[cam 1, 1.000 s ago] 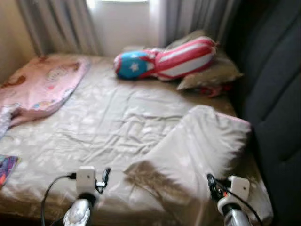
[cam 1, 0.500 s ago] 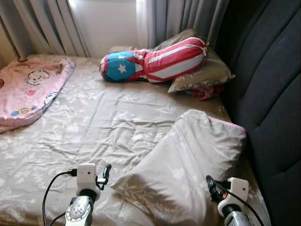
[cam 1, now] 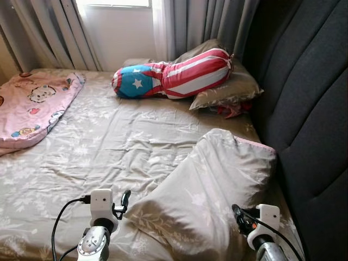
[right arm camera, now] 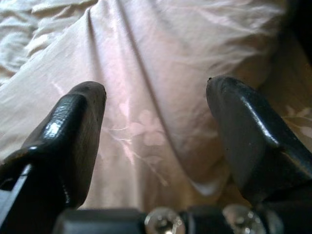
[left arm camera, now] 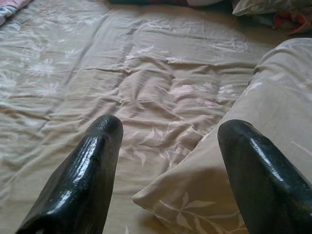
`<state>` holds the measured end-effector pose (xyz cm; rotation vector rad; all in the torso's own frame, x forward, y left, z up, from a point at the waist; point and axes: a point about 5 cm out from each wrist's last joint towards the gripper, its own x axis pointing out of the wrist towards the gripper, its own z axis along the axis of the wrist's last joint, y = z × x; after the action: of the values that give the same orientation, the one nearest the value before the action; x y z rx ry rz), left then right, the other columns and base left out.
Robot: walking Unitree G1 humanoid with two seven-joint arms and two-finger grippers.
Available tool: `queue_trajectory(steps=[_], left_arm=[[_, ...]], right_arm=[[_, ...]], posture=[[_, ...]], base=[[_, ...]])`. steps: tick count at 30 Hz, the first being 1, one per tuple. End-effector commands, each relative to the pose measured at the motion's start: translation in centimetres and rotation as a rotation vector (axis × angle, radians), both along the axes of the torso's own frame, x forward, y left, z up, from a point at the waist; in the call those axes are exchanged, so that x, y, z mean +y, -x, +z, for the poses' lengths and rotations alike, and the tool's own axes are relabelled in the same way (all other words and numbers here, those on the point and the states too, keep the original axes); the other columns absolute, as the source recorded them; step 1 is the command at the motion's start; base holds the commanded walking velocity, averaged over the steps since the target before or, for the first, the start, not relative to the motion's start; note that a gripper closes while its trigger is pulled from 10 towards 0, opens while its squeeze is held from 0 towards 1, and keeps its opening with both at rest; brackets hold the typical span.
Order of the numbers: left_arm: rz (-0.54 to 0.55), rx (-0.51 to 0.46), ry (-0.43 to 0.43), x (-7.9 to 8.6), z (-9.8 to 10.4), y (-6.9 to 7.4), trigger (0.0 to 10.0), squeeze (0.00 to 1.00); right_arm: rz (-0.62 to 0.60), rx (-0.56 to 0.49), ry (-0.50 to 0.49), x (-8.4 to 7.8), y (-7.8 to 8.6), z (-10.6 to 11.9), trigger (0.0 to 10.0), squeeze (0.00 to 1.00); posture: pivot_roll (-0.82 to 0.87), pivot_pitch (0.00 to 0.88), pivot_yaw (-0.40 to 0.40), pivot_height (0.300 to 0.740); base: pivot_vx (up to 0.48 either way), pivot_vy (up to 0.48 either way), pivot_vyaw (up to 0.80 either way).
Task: Clean up the room
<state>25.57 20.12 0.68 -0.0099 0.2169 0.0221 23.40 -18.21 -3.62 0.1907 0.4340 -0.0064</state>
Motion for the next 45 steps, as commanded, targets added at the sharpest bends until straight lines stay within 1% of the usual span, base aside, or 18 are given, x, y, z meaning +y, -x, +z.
queue_trajectory(steps=[1, 5, 10, 14, 17, 21, 25, 26, 30, 32, 34, 38, 40, 45], left_arm=[[-0.015, -0.029, -0.015, 0.3, 0.8, -0.5, 10.0, 0.0], [-0.023, -0.031, -0.022, 0.4, 0.9, -0.3, 10.0, 0.0], [-0.045, -0.03, -0.042, 0.6, 1.1, -0.3, 10.0, 0.0], [-0.037, -0.043, -0.04, 0.8, 1.5, -0.4, 10.0, 0.0], [-0.037, -0.047, -0.032, 0.7, 1.6, -0.6, 10.0, 0.0], [-0.063, -0.051, -0.021, -0.1, 1.8, -1.1, 10.0, 0.0], [-0.059, -0.065, -0.017, 0.0, 2.1, -1.1, 10.0, 0.0], [-0.046, -0.067, -0.018, 0.3, 2.3, -1.0, 10.0, 0.0], [-0.037, -0.066, -0.004, 0.5, 2.5, -1.3, 10.0, 0.0], [-0.035, -0.069, -0.014, 0.6, 2.8, -1.7, 10.0, 0.0], [-0.032, -0.082, 0.0, 0.6, 3.2, -2.1, 10.0, 0.0], [-0.034, -0.09, -0.002, 0.6, 3.4, -2.2, 10.0, 0.0], [-0.034, -0.108, -0.008, 0.9, 4.2, -2.6, 10.0, 0.0], [-0.023, -0.104, -0.005, 0.9, 4.2, -2.5, 10.0, 0.0]], right_arm=[[0.014, -0.007, -0.002, 0.5, -0.3, 0.1, 10.0, 0.0], [0.004, -0.035, -0.014, 0.6, -0.5, 0.4, 10.0, 0.0], [-0.014, -0.003, -0.02, 0.6, -0.9, 0.3, 10.0, 0.0], [-0.004, 0.0, -0.017, 0.8, -1.2, 0.4, 10.0, 0.0], [-0.003, 0.011, -0.017, 0.9, -1.5, 0.5, 10.0, 0.0], [-0.004, 0.002, -0.001, 0.6, -2.0, 0.8, 10.0, 0.0], [-0.007, -0.011, -0.011, 0.5, -1.9, 0.9, 10.0, 0.0], [-0.022, 0.007, -0.015, 0.6, -1.7, 0.6, 10.0, 0.0], [-0.027, 0.004, -0.036, 0.8, -1.8, 0.7, 10.0, 0.0], [-0.013, 0.017, -0.023, 1.2, -2.1, 0.8, 10.0, 0.0], [-0.018, 0.004, -0.041, 1.3, -2.5, 1.1, 10.0, 0.0], [-0.02, 0.001, -0.046, 1.3, -2.8, 1.3, 10.0, 0.0], [-0.024, -0.044, -0.064, 1.2, -4.1, 2.3, 10.0, 0.0], [-0.049, -0.06, -0.068, 0.8, -4.2, 2.6, 10.0, 0.0]], posture=[[-0.01, 0.0, -0.035, 0.682], [0.0, 0.0, -0.03, 0.682], [0.02, 0.0, -0.036, 0.682], [0.03, 0.0, -0.044, 0.682], [0.03, 0.0, -0.044, 0.682], [0.03, 0.0, -0.053, 0.648], [0.03, 0.0, -0.051, 0.648], [0.03, 0.0, -0.049, 0.648], [0.05, 0.0, -0.052, 0.648], [0.06, 0.0, -0.039, 0.648], [0.06, 0.0, -0.039, 0.648], [0.07, 0.0, -0.031, 0.648], [0.07, 0.0, -0.02, 0.648], [0.07, 0.0, -0.023, 0.648]], base=[[0.0, 0.0, 0.0], [0.0, 0.0, 0.0], [0.0, 0.0, 0.0], [0.0, 0.0, 0.0], [0.0, 0.0, 0.0], [0.0, 0.0, 0.0], [0.0, 0.0, 0.0], [0.0, 0.0, 0.0], [0.0, 0.0, 0.0], [0.0, 0.0, 0.0], [0.0, 0.0, 0.0], [0.0, 0.0, 0.0], [0.0, 0.0, 0.0], [0.0, 0.0, 0.0]])
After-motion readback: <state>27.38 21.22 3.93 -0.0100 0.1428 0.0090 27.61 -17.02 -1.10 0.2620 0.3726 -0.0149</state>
